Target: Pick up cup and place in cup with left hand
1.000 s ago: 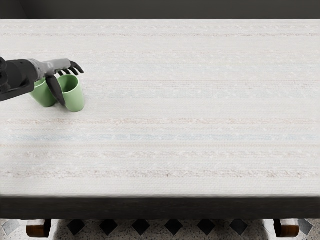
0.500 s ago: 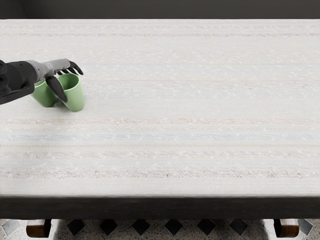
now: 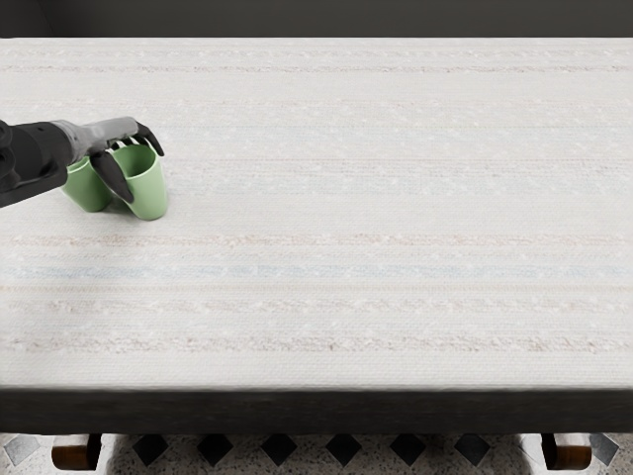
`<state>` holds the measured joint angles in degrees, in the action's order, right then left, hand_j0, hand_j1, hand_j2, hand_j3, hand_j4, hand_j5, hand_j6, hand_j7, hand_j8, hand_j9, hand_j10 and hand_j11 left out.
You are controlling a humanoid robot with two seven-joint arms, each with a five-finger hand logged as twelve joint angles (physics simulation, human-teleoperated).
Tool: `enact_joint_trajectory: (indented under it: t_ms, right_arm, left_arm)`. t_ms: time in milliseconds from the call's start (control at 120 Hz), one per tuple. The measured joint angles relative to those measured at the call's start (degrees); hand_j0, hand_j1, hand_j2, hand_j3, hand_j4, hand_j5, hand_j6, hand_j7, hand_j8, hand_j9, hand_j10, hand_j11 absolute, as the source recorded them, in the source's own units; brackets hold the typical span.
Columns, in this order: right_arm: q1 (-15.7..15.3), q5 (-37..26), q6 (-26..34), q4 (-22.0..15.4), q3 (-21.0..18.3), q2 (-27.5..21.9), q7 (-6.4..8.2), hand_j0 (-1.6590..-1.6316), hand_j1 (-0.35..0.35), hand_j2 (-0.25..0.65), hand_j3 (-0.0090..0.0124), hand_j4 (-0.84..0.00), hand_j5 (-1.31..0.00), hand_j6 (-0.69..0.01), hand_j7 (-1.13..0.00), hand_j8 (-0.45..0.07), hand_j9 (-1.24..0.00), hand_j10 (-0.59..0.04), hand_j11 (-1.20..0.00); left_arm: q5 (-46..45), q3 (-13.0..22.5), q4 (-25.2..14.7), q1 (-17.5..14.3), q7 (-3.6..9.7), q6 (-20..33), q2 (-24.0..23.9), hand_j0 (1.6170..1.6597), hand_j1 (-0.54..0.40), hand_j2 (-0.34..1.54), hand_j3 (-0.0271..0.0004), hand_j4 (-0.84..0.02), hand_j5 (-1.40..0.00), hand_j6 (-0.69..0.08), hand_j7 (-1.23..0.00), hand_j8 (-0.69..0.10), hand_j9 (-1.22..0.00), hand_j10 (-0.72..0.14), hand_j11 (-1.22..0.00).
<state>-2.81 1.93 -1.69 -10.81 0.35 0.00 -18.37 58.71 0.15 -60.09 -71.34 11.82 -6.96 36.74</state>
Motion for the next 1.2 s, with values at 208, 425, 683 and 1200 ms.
enact_joint_trajectory:
  t_ms: [208,425,683,1200]
  right_arm:
    - [0.0,0.0,0.0,0.0,0.0,0.0,0.0,-1.6581,-0.349,0.0,0.0,0.0,0.0,0.0,0.0,0.0,0.0,0.0,0.0]
    - [0.0,0.0,0.0,0.0,0.0,0.0,0.0,-1.6581,-0.349,0.0,0.0,0.0,0.0,0.0,0.0,0.0,0.0,0.0,0.0]
    - [0.0,0.0,0.0,0.0,0.0,0.0,0.0,-1.6581,-0.349,0.0,0.0,0.0,0.0,0.0,0.0,0.0,0.0,0.0,0.0]
    - [0.0,0.0,0.0,0.0,0.0,0.0,0.0,-1.6581,-0.349,0.0,0.0,0.0,0.0,0.0,0.0,0.0,0.0,0.0,0.0]
  left_arm:
    - [-0.4,-0.3,-0.4,-1.1,-0.03,0.0,0.4,1.656,-0.089,0.09,0.0,-0.424,-0.57,-0.317,-0.57,-0.329,-0.57,-0.424,-0.57]
    - [-1.1,-0.3,-3.0,-3.7,0.0,-0.1,3.5,1.6564,-0.093,0.07,0.0,-0.433,-0.57,-0.339,-0.56,-0.345,-0.57,-0.431,-0.57]
    - [-2.2,-0.3,-6.0,-5.9,0.02,-0.5,6.7,1.6563,-0.089,0.06,0.0,-0.422,-0.58,-0.334,-0.58,-0.343,-0.57,-0.428,-0.57]
    - [-7.7,-0.2,-13.7,-12.4,-0.04,-4.6,15.0,1.6565,-0.091,0.07,0.0,-0.425,-0.57,-0.348,-0.56,-0.358,-0.57,-0.429,-0.57]
